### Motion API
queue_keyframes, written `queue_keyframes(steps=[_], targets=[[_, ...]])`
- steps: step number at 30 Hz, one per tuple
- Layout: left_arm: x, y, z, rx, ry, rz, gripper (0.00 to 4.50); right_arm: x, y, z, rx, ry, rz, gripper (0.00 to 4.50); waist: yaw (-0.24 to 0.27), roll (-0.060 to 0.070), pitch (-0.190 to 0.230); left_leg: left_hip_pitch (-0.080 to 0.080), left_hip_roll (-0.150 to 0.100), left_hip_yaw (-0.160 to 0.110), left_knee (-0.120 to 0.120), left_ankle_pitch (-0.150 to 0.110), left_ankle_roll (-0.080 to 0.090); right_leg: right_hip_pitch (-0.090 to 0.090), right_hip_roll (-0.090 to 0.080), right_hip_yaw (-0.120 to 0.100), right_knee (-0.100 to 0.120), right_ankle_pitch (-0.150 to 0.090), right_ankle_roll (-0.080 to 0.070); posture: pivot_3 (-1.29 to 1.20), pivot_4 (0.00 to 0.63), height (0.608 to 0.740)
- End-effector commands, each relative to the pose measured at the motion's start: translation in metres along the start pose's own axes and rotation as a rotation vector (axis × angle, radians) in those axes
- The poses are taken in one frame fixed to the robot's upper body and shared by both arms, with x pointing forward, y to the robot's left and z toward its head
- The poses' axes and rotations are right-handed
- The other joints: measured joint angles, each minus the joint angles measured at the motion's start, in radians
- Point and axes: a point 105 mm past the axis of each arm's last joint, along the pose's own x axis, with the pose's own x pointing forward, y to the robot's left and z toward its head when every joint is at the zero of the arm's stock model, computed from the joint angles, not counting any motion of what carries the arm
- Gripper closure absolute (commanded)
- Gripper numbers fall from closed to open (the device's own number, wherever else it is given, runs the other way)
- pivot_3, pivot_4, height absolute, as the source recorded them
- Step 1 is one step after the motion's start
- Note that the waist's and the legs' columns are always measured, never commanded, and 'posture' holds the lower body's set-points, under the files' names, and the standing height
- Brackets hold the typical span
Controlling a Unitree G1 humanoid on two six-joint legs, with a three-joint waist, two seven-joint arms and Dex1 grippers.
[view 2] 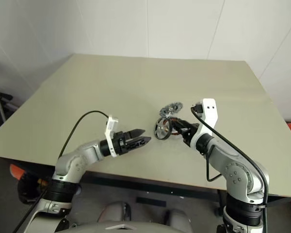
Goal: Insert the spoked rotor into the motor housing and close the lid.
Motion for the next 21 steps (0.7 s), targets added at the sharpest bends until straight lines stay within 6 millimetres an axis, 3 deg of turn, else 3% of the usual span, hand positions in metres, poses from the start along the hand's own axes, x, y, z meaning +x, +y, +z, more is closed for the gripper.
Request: queue_keyframes(steps=[1,5,21], targets=[[0.001,-0.007,0.008,0.061,-0.018,-0.028,0.0,-0.004,-0.003,0.004,0.009,-0.017,-0.006,1.91,0.0,0.0,0.0,0.0,0.0,0.0,0.0,0.0,0.0,0.0,0.0,0.0,0.0,0.0,0.0,0.0,0.0,0.74],[0.002,-0.006,0.007,0.062,-0.017,-0.026,0.0,-0.002,-0.003,-0.003,0.027,0.003,-0.011,0.54,0.0,0.0,0.0,0.0,0.0,0.0,0.0,0.0,0.0,0.0,0.0,0.0,0.0,0.0,0.0,0.0,0.0,0.74],[-0.002,0.002,0.0,0.043,-0.017,-0.016,0.0,0.011,-0.006,-0.015,0.188,0.021,0.015,0.54,-0.001,0.0,0.0,0.001,0.0,0.0,0.0,0.0,0.0,0.0,0.0,0.0,0.001,0.0,0.0,0.0,0.0,0.74]])
